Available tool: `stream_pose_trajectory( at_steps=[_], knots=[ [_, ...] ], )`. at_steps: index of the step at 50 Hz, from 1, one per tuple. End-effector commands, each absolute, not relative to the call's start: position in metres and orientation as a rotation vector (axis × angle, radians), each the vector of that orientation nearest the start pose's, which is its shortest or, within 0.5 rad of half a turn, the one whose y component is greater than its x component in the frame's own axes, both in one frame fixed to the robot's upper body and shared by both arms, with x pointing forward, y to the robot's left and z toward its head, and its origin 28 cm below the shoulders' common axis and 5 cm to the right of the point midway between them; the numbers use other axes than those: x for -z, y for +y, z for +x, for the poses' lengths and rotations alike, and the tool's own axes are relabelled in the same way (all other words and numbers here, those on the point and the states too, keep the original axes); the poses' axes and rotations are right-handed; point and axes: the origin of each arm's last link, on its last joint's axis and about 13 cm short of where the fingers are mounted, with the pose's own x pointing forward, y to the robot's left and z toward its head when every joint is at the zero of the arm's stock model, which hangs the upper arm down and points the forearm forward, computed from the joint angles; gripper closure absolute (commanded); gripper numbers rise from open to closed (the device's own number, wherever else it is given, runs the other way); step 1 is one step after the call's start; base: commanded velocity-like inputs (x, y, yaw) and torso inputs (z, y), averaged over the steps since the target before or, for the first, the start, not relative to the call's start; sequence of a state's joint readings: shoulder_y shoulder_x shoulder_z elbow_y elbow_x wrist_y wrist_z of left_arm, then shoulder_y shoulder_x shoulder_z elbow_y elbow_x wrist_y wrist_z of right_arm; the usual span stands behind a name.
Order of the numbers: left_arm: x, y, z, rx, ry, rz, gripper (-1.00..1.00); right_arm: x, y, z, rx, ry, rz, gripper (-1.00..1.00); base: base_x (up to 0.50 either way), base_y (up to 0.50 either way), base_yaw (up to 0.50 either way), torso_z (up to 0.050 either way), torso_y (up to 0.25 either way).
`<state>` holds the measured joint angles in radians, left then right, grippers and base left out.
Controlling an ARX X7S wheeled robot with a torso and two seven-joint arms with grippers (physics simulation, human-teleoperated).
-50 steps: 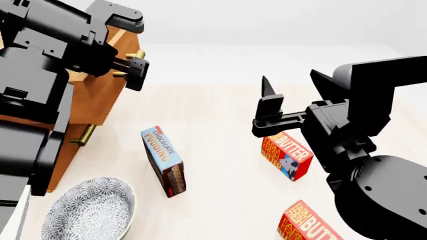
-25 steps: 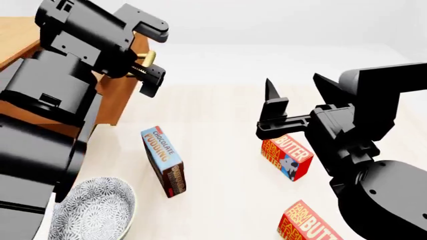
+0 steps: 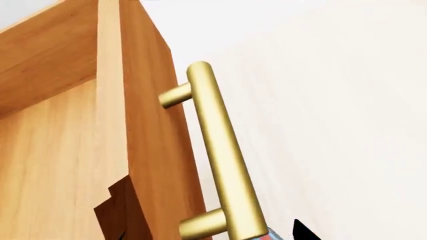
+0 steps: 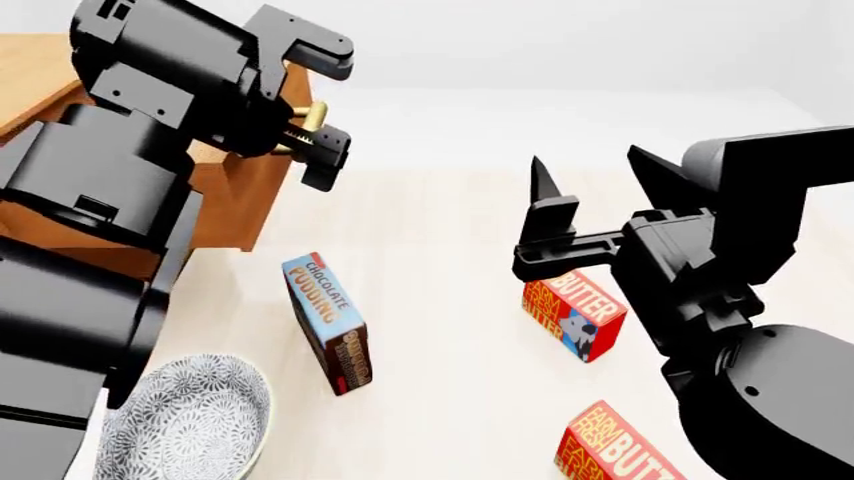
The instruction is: Put the butter at the front in the top drawer of the cabinet and close it.
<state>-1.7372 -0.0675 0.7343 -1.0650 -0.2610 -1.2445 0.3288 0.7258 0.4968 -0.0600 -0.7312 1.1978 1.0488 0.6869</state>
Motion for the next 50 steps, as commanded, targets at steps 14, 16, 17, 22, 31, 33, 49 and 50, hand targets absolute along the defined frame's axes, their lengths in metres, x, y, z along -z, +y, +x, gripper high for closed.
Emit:
stream_pose_trajectory(
  at_steps=[14, 16, 17, 22, 31, 33, 49, 50],
  knots=[
    [-0.367, 0.137, 0.369, 0.938, 0.427, 0.039, -1.0, -0.246, -0.106, 0.216, -0.228, -0.151, 0.026, -1.0, 0.0, 0.0, -0.01, -0.002, 0.0],
    [-0.373, 0.137, 0.365, 0.935, 0.394, 0.049, -1.0, -0.247, -0.106, 0.215, -0.227, -0.152, 0.025, -1.0, 0.0, 0.0, -0.01, 0.0, 0.0],
    [-0.378, 0.138, 0.362, 0.923, 0.362, 0.058, -1.0, -0.248, -0.106, 0.214, -0.226, -0.153, 0.025, -1.0, 0.0, 0.0, -0.01, -0.01, 0.0],
    [-0.417, 0.146, 0.337, 0.87, 0.196, 0.11, -1.0, -0.251, -0.105, 0.213, -0.23, -0.162, 0.023, -1.0, -0.01, 0.0, -0.01, 0.0, 0.0],
    [-0.463, 0.167, 0.288, 0.687, -0.084, 0.219, -1.0, -0.261, -0.102, 0.206, -0.245, -0.192, 0.016, -1.0, 0.0, 0.0, -0.01, 0.0, 0.002],
    [-0.466, 0.172, 0.277, 0.646, -0.142, 0.248, -1.0, -0.263, -0.101, 0.205, -0.248, -0.197, 0.013, -1.0, 0.0, 0.0, -0.01, 0.0, 0.005],
    [-0.4, 0.216, 0.224, 0.264, -0.588, 0.345, -1.0, -0.264, -0.096, 0.203, -0.259, -0.204, 0.004, -1.0, 0.0, 0.0, 0.0, 0.0, 0.001],
    [-0.391, 0.219, 0.224, 0.239, -0.594, 0.361, -1.0, -0.264, -0.097, 0.204, -0.258, -0.204, 0.004, -1.0, 0.0, 0.0, 0.0, 0.0, 0.0]
  ],
)
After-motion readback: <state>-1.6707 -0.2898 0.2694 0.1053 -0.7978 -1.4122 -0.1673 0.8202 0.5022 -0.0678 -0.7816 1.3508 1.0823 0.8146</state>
